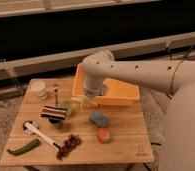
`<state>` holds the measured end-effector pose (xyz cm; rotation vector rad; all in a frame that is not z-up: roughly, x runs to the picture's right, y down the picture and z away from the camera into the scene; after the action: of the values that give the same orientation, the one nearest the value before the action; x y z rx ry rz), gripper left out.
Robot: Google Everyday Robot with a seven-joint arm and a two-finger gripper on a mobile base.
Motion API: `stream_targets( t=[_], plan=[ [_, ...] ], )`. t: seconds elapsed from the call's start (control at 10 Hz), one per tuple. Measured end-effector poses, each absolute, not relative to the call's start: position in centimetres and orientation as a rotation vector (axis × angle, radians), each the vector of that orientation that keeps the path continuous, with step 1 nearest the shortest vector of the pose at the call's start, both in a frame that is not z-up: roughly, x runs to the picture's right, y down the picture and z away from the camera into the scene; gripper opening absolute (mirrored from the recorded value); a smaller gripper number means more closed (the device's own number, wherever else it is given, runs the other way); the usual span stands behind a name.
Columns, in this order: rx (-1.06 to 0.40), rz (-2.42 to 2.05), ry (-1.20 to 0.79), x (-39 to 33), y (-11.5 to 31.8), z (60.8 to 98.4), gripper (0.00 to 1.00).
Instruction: Place banana in plastic cup
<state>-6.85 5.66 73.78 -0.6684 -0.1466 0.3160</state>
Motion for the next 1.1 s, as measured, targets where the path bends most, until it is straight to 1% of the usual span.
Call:
stream_targets(
  t=[0.5,0.7,1.1],
  plan=[
    [-0.651,0.314,-0.243,-11.3,4.6,74.3,0.0],
    [-0.665,0.323,-0.27,-13.1,4.3,74.8,0.0],
    [-0.701,0.343,-0.312,-14.3,4.1,75.3,0.0]
  ],
)
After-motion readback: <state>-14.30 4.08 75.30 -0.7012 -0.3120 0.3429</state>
